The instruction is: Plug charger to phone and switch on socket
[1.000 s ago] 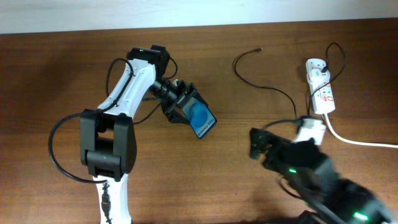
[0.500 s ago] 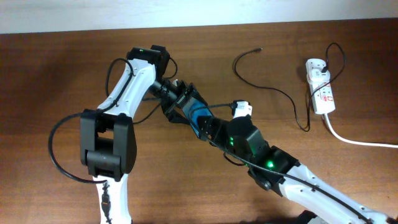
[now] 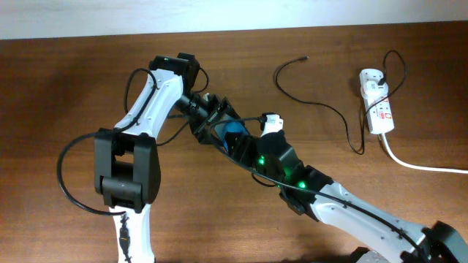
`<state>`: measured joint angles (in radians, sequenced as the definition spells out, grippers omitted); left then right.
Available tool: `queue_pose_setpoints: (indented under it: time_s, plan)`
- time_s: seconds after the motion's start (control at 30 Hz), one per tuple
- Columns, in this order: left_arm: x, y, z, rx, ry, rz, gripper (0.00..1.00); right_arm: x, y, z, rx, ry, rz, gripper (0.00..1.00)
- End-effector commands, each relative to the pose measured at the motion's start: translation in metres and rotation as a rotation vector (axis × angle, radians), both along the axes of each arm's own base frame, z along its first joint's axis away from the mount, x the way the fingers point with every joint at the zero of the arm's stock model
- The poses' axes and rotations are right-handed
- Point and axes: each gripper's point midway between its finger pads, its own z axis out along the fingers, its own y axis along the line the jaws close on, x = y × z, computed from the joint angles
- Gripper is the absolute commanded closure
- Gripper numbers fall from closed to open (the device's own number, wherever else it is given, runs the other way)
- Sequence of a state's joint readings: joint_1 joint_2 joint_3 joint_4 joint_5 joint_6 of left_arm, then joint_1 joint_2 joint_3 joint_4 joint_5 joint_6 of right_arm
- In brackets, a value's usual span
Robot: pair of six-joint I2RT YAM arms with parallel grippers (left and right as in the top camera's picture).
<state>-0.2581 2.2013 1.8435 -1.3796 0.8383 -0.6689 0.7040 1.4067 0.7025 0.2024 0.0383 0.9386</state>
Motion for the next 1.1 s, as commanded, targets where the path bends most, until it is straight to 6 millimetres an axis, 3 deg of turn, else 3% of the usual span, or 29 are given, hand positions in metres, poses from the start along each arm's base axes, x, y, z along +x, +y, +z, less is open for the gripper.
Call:
queue_pose_setpoints:
  time_s: [0.0, 0.07, 0.43, 0.7, 0.77, 0.8, 0.87, 1.0, 1.07]
  plan:
    - [0.003, -0.006, 0.008, -0.045, -0.016, -0.008, 0.34, 0.004, 0.005, 0.002, 0.009, -0.018, 0.007, 0.41]
    - [0.003, -0.006, 0.008, -0.045, -0.016, -0.008, 0.33, 0.004, 0.006, -0.003, 0.001, -0.008, 0.008, 0.43]
    - [0.003, -0.006, 0.008, -0.045, -0.016, -0.008, 0.34, 0.000, 0.012, -0.005, 0.029, 0.017, 0.036, 0.76]
    - [0.003, -0.006, 0.008, -0.045, -0.016, -0.008, 0.33, -0.001, 0.013, -0.005, 0.031, 0.021, 0.044, 0.89]
    - [0.003, -0.006, 0.008, -0.045, -0.016, -0.008, 0.27, 0.000, 0.012, -0.006, 0.030, 0.021, 0.042, 0.89]
    - [0.003, -0.006, 0.007, -0.045, -0.016, -0.008, 0.19, 0.000, 0.011, -0.007, 0.024, 0.023, 0.035, 0.90]
    - [0.003, -0.005, 0.007, -0.044, -0.018, -0.006, 0.03, 0.005, 0.004, -0.008, 0.016, 0.021, 0.008, 0.92]
    - [0.018, 0.017, 0.008, -0.043, -0.039, 0.040, 0.01, 0.026, -0.027, -0.010, 0.011, 0.029, -0.080, 0.96]
    - [0.029, 0.045, 0.016, 0.002, -0.110, 0.029, 0.01, 0.041, -0.049, -0.010, 0.012, 0.029, -0.143, 0.96]
